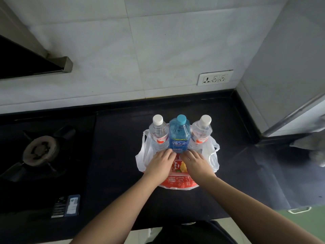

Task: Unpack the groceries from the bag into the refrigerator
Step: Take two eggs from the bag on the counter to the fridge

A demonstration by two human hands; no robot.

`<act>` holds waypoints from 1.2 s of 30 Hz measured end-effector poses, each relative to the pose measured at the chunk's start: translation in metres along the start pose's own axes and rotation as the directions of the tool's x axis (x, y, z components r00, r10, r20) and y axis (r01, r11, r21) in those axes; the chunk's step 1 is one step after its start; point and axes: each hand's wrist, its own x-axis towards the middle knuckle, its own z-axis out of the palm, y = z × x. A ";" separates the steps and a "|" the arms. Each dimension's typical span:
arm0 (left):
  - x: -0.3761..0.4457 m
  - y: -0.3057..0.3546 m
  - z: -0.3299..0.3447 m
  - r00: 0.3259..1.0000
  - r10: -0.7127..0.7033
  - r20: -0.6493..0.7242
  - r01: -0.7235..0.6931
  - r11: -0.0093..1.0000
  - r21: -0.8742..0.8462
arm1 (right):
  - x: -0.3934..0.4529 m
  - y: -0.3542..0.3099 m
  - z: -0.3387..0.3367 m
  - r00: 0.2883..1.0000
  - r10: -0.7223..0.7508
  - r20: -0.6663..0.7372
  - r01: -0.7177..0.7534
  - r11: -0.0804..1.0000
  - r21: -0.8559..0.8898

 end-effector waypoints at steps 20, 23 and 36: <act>0.006 0.001 -0.005 0.993 -0.056 0.105 0.049 0.997 0.064 | -0.005 0.004 0.002 0.980 0.179 0.088 -0.191 0.968 0.162; 0.005 0.000 -0.006 0.996 -0.054 0.071 0.051 0.998 0.034 | -0.010 -0.002 -0.005 0.979 0.201 -0.026 -0.182 0.929 0.321; -0.049 -0.006 -0.071 0.953 -0.302 0.024 0.220 0.638 -0.738 | -0.032 -0.042 -0.088 0.818 0.447 0.363 -0.326 -0.160 0.932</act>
